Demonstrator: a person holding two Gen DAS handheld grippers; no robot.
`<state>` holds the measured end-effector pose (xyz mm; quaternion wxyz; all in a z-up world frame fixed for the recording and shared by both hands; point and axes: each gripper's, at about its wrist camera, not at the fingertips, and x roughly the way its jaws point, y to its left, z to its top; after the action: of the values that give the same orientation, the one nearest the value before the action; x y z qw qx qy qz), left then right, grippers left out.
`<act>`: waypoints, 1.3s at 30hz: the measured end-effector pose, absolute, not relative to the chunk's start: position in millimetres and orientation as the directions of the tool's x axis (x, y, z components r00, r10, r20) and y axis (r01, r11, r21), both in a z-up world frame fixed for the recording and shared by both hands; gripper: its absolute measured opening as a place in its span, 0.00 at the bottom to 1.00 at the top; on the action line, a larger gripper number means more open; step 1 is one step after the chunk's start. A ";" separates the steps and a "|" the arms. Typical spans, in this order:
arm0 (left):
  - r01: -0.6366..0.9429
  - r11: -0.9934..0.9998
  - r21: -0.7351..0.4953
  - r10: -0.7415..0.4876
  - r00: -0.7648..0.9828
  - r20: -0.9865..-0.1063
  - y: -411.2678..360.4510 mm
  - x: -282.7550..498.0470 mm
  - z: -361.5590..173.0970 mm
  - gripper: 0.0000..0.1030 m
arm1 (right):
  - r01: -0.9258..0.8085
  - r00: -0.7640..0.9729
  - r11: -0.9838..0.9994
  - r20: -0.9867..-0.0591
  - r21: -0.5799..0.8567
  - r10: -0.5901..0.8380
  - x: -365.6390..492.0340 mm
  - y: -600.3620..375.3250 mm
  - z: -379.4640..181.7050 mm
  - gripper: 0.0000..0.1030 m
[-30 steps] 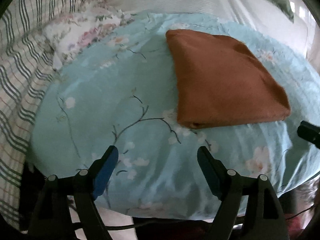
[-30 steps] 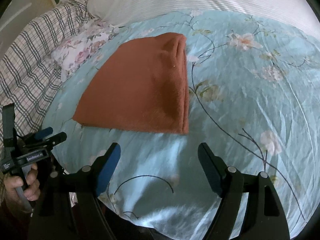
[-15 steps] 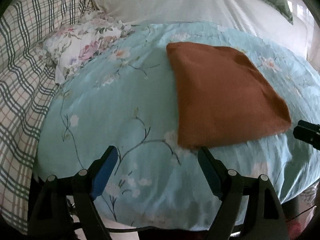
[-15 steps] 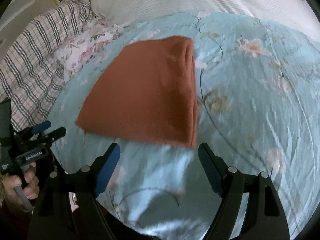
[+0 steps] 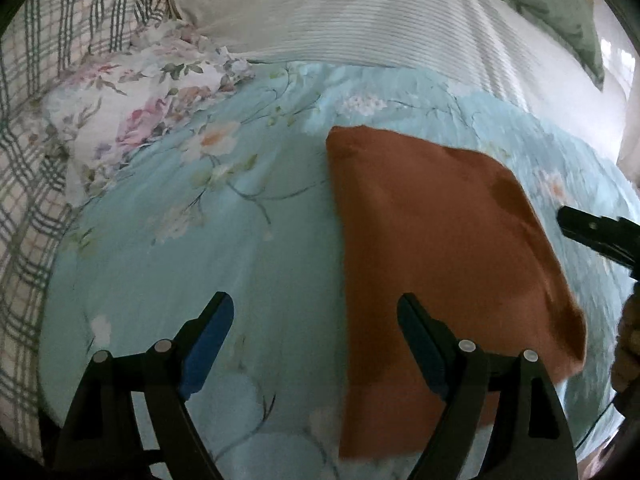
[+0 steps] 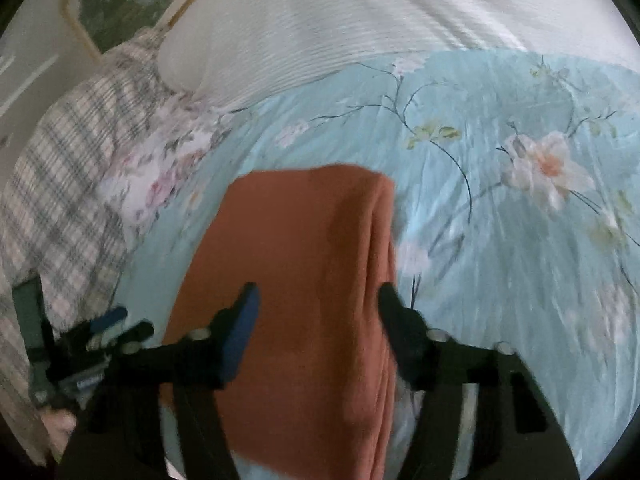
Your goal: Fold small clothes
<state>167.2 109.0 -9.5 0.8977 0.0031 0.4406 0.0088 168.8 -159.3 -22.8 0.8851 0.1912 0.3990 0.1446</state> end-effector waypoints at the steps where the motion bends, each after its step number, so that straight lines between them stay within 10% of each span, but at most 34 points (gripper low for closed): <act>1: -0.015 1.000 0.005 0.013 0.610 -0.793 110.7 174.1 -10.6 0.82 | -0.089 0.636 0.881 -0.654 0.465 0.410 179.2 -161.7 -26.7 0.52; 5: -0.023 0.999 -0.026 -0.008 0.579 -0.815 116.4 199.0 -23.6 0.82 | -0.028 0.596 0.861 -0.683 0.508 0.422 216.9 -168.8 -50.9 0.44; 7: -0.022 0.999 -0.026 -0.009 0.570 -0.822 116.3 206.0 -30.8 0.82 | -0.017 0.580 0.867 -0.701 0.498 0.414 223.0 -167.5 -56.1 0.13; 12: 0.009 1.000 0.028 0.017 0.584 -0.812 105.5 205.4 -29.7 0.82 | -0.063 0.671 0.859 -0.616 0.507 0.413 199.6 -173.4 -27.9 0.11; 17: 0.024 0.995 0.093 0.063 0.565 -0.823 93.0 211.9 -47.6 0.83 | -0.016 0.602 0.911 -0.724 0.412 0.337 221.4 -163.2 -63.5 0.11; 26: -0.008 0.996 0.084 0.073 0.564 -0.822 96.6 200.6 -41.4 0.84 | 0.010 0.634 0.919 -0.713 0.395 0.300 186.2 -171.2 -37.2 0.39; 30: -0.042 0.999 0.026 0.045 0.567 -0.823 105.3 177.3 -33.1 0.86 | -0.043 0.648 0.920 -0.690 0.390 0.323 146.5 -162.7 -22.6 0.67; 39: -0.029 0.993 0.118 0.113 0.567 -0.816 103.5 113.9 -27.8 0.87 | -0.190 0.592 0.936 -0.726 0.296 0.350 77.0 -130.1 -19.3 0.83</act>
<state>113.9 103.5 -27.8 0.8839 0.0455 0.4638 0.0403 77.0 -130.1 -19.3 0.8872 0.0937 0.4254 0.1522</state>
